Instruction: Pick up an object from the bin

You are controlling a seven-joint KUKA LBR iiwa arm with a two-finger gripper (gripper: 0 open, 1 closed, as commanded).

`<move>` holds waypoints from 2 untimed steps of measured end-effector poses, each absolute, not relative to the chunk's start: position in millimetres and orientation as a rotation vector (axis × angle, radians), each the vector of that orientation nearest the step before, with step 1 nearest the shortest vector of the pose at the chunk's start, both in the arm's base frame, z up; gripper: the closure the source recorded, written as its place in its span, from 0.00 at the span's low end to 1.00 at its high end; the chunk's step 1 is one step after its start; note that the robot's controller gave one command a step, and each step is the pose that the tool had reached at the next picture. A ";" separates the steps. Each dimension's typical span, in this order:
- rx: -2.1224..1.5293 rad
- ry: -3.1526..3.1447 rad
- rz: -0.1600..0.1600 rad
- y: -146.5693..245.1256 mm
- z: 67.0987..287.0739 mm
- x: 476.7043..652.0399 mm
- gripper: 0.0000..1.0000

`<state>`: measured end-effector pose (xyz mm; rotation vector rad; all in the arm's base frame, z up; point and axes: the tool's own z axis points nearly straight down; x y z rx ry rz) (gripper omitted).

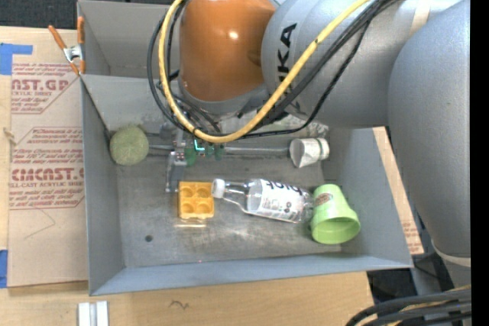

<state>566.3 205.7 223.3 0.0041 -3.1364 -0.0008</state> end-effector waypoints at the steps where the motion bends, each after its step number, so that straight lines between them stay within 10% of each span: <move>1: 0.001 -3.143 -0.003 204.7 226.8 568.2 0.00; 2: 0.160 -3.142 -0.002 175.5 169.9 554.7 0.00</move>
Offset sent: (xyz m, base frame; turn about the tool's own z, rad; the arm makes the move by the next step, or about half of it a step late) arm -0.0355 -0.0818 -0.1533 -0.2674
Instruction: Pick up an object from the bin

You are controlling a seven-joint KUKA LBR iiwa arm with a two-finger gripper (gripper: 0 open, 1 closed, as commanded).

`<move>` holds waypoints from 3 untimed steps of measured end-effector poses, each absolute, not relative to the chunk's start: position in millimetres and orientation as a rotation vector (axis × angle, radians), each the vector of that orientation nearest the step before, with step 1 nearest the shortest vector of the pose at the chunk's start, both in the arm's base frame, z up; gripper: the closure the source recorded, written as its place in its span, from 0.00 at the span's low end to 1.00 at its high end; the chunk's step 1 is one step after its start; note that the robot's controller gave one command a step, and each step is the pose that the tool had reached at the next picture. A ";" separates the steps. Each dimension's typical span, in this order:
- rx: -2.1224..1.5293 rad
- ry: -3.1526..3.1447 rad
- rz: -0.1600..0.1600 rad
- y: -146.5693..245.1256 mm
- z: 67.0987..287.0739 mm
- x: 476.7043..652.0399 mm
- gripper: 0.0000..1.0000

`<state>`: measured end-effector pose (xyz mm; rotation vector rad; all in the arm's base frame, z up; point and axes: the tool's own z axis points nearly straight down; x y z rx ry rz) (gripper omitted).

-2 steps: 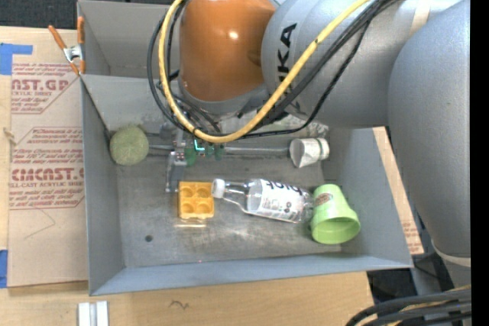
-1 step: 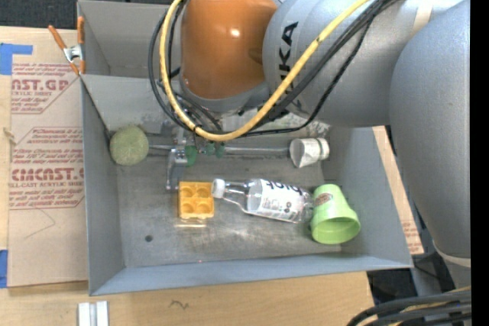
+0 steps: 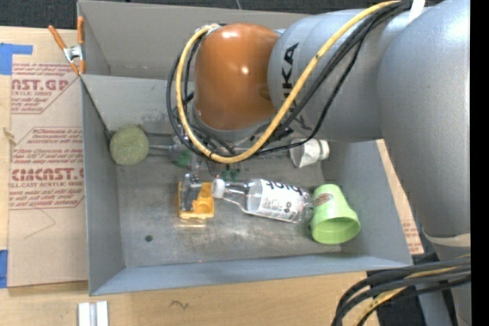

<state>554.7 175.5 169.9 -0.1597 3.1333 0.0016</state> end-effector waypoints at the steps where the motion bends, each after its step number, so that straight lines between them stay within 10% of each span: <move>1: -0.312 3.127 0.000 117.0 158.0 549.2 0.00; 3: -0.629 3.075 0.000 118.8 85.4 569.6 0.00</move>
Offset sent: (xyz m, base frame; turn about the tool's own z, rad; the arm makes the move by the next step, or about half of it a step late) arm 0.0162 -0.0707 -0.0472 -0.0951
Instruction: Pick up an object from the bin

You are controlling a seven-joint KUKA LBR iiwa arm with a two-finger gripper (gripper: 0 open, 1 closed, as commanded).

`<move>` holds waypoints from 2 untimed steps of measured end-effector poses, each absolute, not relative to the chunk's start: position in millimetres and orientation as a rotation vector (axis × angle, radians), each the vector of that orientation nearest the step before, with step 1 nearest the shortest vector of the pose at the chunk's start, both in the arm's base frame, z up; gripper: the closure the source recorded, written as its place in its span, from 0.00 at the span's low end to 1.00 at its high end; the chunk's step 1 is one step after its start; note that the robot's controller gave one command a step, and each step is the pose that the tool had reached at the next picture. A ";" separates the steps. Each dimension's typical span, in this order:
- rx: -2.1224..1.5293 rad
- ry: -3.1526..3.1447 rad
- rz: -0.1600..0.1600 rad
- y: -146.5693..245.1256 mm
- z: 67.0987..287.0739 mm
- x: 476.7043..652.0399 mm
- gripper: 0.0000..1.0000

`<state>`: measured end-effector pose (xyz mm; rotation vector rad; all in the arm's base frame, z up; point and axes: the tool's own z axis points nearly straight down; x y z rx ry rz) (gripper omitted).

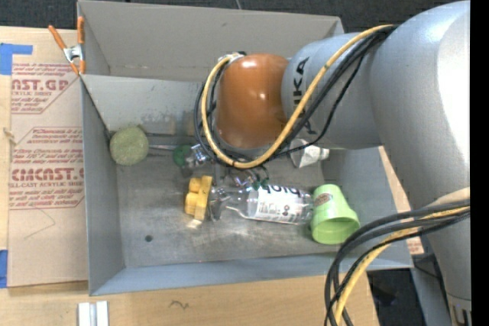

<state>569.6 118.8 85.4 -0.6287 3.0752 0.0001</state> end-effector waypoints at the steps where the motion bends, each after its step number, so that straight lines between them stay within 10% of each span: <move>1: -0.579 3.081 0.003 123.2 75.6 569.9 1.00; 2: -0.579 3.081 0.003 123.2 75.6 569.9 1.00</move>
Offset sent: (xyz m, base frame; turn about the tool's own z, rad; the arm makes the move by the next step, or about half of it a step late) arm 0.0000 0.0000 0.0000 0.0000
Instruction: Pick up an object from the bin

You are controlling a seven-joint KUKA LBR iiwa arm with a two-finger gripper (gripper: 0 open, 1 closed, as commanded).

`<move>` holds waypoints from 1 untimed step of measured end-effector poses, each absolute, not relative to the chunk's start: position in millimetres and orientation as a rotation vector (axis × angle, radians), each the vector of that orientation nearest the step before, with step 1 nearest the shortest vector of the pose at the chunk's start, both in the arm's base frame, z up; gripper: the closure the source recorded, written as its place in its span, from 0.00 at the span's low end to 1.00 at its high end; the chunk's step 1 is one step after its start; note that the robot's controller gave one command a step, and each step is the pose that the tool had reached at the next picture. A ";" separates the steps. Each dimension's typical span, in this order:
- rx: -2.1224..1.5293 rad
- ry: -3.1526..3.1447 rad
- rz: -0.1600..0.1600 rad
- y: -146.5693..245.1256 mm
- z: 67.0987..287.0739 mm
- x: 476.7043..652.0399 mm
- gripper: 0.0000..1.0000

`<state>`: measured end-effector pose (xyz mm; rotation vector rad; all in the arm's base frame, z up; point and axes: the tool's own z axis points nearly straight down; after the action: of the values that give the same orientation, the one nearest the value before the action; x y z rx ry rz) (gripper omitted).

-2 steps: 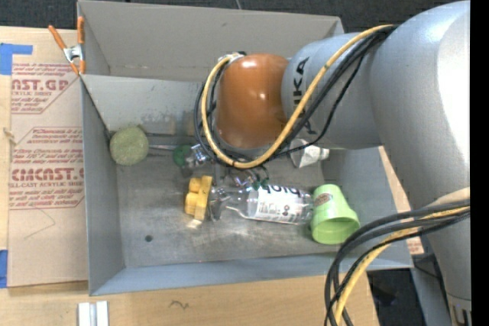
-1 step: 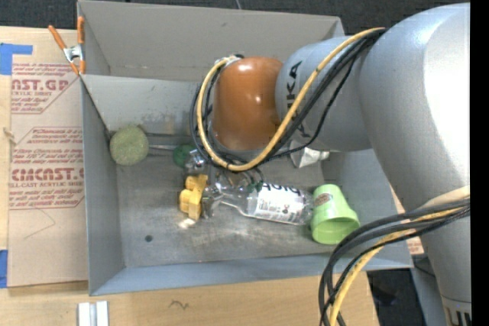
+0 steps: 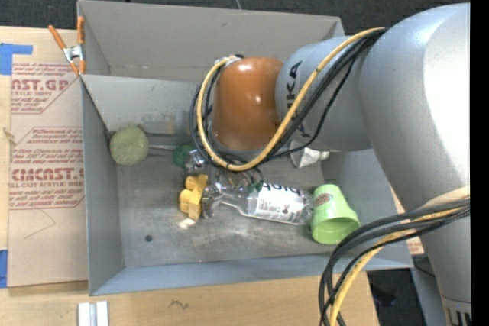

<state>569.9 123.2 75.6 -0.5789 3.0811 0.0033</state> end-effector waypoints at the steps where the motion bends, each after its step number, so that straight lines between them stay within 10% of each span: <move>1: -0.580 3.083 0.004 123.1 78.7 568.7 1.00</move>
Offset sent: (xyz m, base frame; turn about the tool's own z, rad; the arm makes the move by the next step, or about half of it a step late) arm 0.0001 0.0000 0.0388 0.0000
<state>568.7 123.1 78.7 -0.5796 3.0827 0.0039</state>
